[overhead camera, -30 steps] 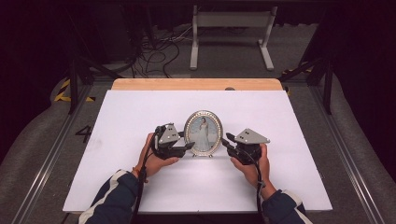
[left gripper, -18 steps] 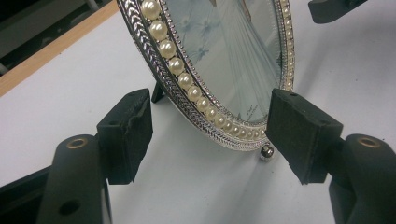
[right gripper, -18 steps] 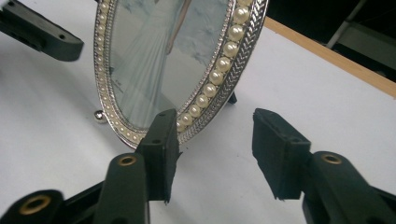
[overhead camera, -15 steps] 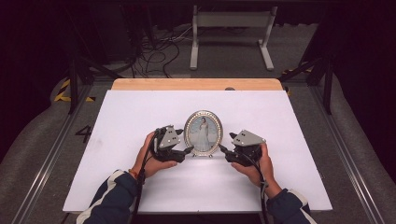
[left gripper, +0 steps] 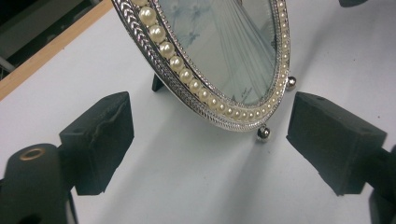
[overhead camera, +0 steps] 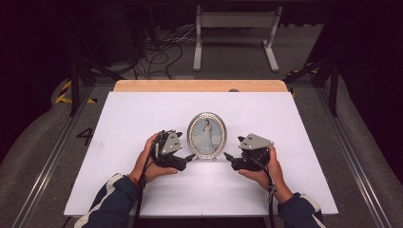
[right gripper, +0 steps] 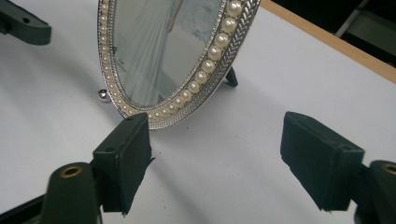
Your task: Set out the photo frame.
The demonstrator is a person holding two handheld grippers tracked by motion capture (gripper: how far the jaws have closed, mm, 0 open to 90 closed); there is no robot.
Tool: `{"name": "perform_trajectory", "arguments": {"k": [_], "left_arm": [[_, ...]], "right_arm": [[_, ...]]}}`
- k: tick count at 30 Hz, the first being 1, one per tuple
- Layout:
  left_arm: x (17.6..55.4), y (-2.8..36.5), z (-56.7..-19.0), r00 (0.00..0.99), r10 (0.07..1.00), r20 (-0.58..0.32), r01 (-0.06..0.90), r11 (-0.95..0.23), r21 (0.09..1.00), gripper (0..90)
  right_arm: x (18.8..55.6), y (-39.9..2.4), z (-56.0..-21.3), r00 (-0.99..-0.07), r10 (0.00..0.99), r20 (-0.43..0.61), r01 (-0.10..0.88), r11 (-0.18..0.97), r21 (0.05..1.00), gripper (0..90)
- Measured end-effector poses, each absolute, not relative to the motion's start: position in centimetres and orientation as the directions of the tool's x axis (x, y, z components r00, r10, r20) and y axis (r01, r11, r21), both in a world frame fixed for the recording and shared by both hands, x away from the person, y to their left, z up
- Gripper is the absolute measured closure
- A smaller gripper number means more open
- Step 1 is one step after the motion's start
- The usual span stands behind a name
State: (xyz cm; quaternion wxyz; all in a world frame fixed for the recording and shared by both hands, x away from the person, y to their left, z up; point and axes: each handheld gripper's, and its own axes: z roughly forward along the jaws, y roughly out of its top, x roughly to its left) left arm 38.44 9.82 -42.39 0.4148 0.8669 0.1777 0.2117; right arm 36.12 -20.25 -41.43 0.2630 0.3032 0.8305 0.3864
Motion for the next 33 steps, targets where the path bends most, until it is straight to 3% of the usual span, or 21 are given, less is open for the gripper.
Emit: {"name": "perform_trajectory", "arguments": {"k": [8,33], "left_arm": [[38.0,10.4,-42.8,0.853,0.465,0.237,0.128,-0.626,0.769,10.8],[36.4,12.8,-42.5,0.838,0.463,0.290,0.093,-0.644,0.759,9.8]], "right_arm": [[36.0,-21.0,-41.6,-0.667,0.718,-0.199,0.308,0.509,0.804,17.8],[33.7,-22.9,-41.4,-0.635,0.720,-0.281,0.263,0.543,0.797,19.7]]}}
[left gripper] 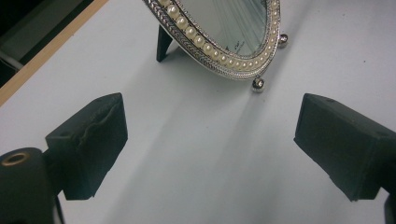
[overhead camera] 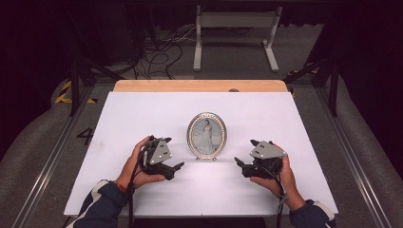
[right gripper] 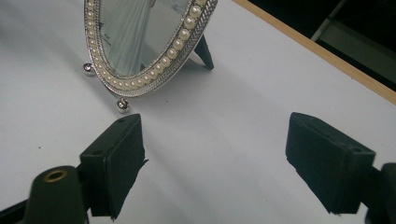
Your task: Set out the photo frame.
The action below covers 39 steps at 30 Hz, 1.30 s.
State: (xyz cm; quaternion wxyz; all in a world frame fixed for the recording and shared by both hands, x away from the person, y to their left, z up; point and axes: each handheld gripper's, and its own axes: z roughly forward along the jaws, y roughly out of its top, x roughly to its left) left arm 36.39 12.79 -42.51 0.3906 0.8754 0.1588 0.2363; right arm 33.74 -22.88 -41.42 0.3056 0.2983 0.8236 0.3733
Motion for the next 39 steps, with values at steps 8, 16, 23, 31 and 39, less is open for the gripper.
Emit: {"name": "perform_trajectory", "arguments": {"k": [8,16,23,31,39], "left_arm": [[35.4,14.5,-42.9,0.825,0.482,0.293,0.112,-0.649,0.753,10.0],[35.1,16.2,-43.5,0.823,0.505,0.260,0.145,-0.629,0.764,10.7],[34.8,17.2,-44.0,0.816,0.518,0.257,0.165,-0.634,0.756,10.6],[34.3,18.4,-44.2,0.812,0.528,0.248,0.176,-0.627,0.759,10.7],[33.8,20.1,-44.4,0.793,0.563,0.232,0.201,-0.601,0.773,10.7]], "right_arm": [[33.2,-23.5,-41.4,-0.625,0.725,-0.289,0.263,0.544,0.797,19.7],[32.6,-24.6,-41.6,-0.610,0.738,-0.288,0.271,0.536,0.800,19.9],[32.2,-25.8,-41.8,-0.595,0.752,-0.284,0.284,0.527,0.801,20.2],[31.8,-26.7,-42.0,-0.580,0.763,-0.286,0.292,0.523,0.801,20.4],[30.9,-28.0,-42.1,-0.550,0.787,-0.278,0.265,0.481,0.836,20.9]]}}
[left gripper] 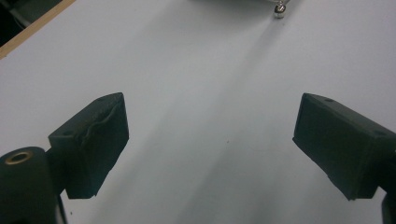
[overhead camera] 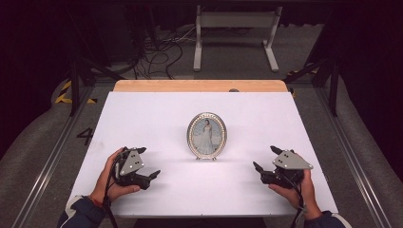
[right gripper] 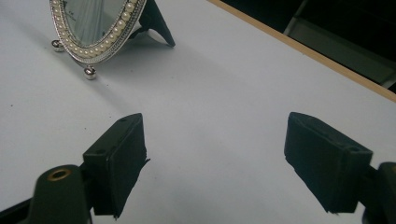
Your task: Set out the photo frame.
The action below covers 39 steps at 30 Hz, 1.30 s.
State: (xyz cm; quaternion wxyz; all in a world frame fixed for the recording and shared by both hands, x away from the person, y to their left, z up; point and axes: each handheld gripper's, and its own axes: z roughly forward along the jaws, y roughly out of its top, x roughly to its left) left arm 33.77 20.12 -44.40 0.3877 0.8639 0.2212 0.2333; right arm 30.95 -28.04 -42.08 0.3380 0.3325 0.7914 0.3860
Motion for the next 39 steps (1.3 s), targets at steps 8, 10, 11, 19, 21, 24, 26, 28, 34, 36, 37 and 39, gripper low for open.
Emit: {"name": "perform_trajectory", "arguments": {"k": [8,10,11,19,21,24,26,28,34,36,37,39], "left_arm": [[33.2,21.9,-44.6,0.777,0.588,0.224,0.214,-0.581,0.785,10.7],[33.1,22.5,-44.6,0.771,0.600,0.214,0.221,-0.568,0.793,10.7],[33.1,22.9,-44.6,0.767,0.608,0.204,0.227,-0.555,0.800,10.7],[32.5,25.3,-45.1,0.746,0.642,0.177,0.260,-0.525,0.810,11.7],[32.2,26.1,-45.3,0.730,0.664,0.163,0.277,-0.505,0.817,11.6],[31.9,27.0,-45.4,0.714,0.684,0.150,0.291,-0.484,0.825,11.6],[31.6,27.5,-45.7,0.707,0.694,0.138,0.304,-0.474,0.826,11.6],[31.4,27.8,-46.0,0.700,0.703,0.126,0.320,-0.467,0.824,11.6],[30.8,28.9,-45.9,0.681,0.724,0.108,0.329,-0.434,0.839,11.3],[30.7,29.3,-46.0,0.677,0.730,0.096,0.334,-0.420,0.844,11.2],[30.6,29.5,-46.1,0.675,0.733,0.089,0.337,-0.413,0.846,11.2],[30.4,29.7,-46.2,0.671,0.738,0.072,0.348,-0.399,0.848,11.2]], "right_arm": [[30.6,-29.1,-42.4,-0.532,0.804,-0.267,0.287,0.468,0.836,20.6],[30.5,-29.5,-42.6,-0.526,0.807,-0.269,0.297,0.471,0.831,20.6],[30.5,-29.7,-42.7,-0.523,0.810,-0.265,0.302,0.467,0.831,20.5],[29.8,-31.0,-43.0,-0.489,0.832,-0.261,0.325,0.452,0.831,20.2],[29.5,-31.6,-43.2,-0.479,0.841,-0.251,0.338,0.441,0.832,20.2],[29.2,-32.3,-43.6,-0.468,0.850,-0.244,0.355,0.433,0.828,20.2],[29.0,-32.7,-43.8,-0.459,0.854,-0.245,0.362,0.432,0.826,20.1],[28.9,-33.0,-43.9,-0.451,0.861,-0.235,0.368,0.420,0.830,19.8],[28.3,-33.9,-44.4,-0.443,0.868,-0.225,0.377,0.408,0.832,19.4],[28.2,-34.2,-44.6,-0.444,0.870,-0.214,0.378,0.398,0.836,19.2],[28.1,-34.3,-44.6,-0.442,0.872,-0.208,0.379,0.392,0.838,18.9],[28.1,-34.5,-44.7,-0.436,0.878,-0.200,0.384,0.382,0.840,18.2]]}}
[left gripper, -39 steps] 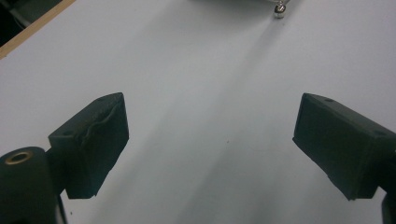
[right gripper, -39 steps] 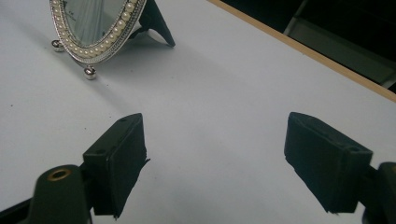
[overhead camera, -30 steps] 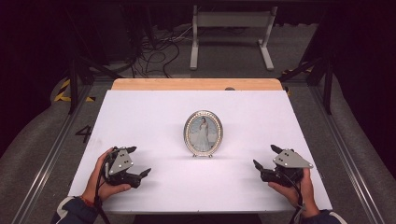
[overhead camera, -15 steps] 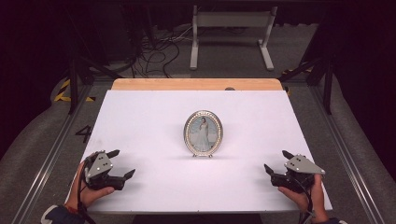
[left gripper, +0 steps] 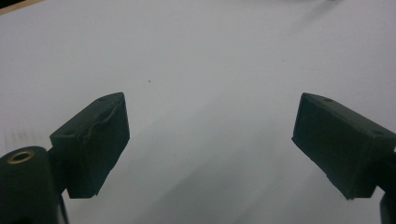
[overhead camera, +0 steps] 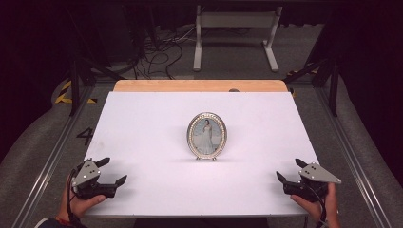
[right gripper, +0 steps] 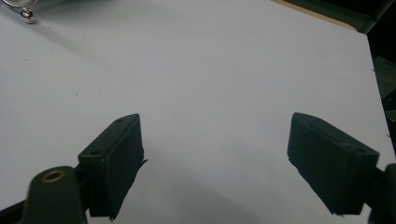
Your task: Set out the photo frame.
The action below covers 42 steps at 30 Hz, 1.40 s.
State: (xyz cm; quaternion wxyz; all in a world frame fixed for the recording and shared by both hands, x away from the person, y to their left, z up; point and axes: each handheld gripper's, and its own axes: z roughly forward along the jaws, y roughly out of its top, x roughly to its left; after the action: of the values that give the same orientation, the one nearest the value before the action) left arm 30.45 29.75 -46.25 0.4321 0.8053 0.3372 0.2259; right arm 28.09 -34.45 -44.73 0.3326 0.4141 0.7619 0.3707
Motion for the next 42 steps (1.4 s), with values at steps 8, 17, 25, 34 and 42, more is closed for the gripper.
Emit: {"name": "perform_trajectory", "arguments": {"k": [8,17,25,34,42], "left_arm": [[30.01,29.95,-46.06,0.663,0.745,0.073,0.339,-0.387,0.858,10.9],[29.98,29.81,-46.14,0.671,0.737,0.082,0.332,-0.398,0.855,10.9],[29.86,29.82,-46.05,0.673,0.737,0.065,0.332,-0.379,0.864,10.7],[29.96,29.59,-46.05,0.675,0.734,0.073,0.334,-0.393,0.857,10.7],[30.04,29.38,-46.08,0.679,0.730,0.077,0.335,-0.401,0.852,10.7]], "right_arm": [[28.19,-34.89,-44.81,-0.417,0.892,-0.174,0.380,0.345,0.858,15.9],[28.29,-34.33,-44.92,-0.427,0.884,-0.190,0.383,0.367,0.847,16.1],[28.36,-33.93,-45.04,-0.431,0.881,-0.195,0.384,0.375,0.844,15.8],[28.42,-34.14,-45.13,-0.432,0.882,-0.188,0.386,0.369,0.845,15.9],[28.41,-34.01,-45.16,-0.435,0.879,-0.192,0.387,0.376,0.842,15.9]]}}
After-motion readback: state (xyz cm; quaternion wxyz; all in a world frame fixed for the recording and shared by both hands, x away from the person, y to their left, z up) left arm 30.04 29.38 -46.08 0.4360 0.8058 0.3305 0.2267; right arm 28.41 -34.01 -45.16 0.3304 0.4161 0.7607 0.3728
